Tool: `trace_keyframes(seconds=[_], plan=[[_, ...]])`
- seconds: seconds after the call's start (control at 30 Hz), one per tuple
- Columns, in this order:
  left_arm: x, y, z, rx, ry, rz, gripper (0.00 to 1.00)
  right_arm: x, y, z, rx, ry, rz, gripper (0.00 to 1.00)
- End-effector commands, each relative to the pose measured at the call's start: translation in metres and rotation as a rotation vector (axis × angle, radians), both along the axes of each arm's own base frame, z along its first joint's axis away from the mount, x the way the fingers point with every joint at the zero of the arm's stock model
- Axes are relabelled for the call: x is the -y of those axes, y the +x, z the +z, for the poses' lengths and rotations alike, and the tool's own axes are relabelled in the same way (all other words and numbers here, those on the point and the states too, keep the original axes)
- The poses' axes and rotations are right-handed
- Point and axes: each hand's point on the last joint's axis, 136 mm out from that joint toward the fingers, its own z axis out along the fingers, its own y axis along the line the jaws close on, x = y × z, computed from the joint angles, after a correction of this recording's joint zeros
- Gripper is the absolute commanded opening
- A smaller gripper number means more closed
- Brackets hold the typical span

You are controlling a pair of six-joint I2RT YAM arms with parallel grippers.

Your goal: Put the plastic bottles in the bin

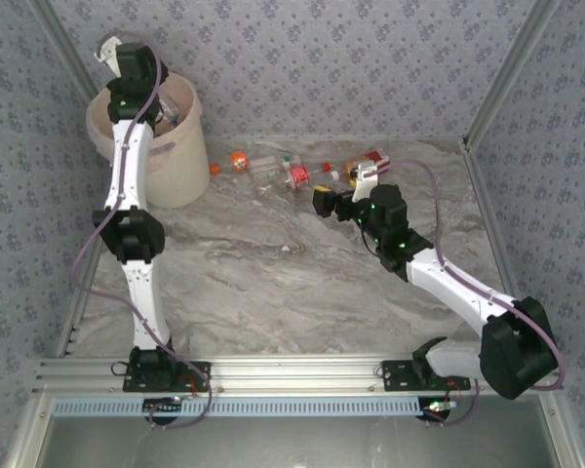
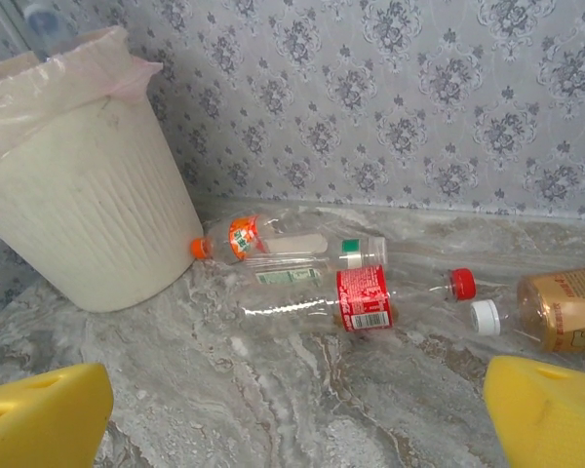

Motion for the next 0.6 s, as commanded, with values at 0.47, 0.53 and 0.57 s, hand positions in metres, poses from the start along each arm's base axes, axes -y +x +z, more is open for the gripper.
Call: trace_keyframes(seconds=[0.47,0.53,0.57], plan=[[0.069,-0.046,0.072,0.016,0.098,-0.232,0.98,0.032,0.012,-0.011,-0.086,0.016,-0.16,1.0],[0.081,-0.051,0.078,0.013,0.119,-0.275,0.98,0.039,0.013,-0.017,-0.111,0.025,-0.182,1.0],[0.088,-0.054,0.081,0.012,0.127,-0.298,0.98,0.043,0.014,-0.019,-0.12,0.03,-0.192,1.0]])
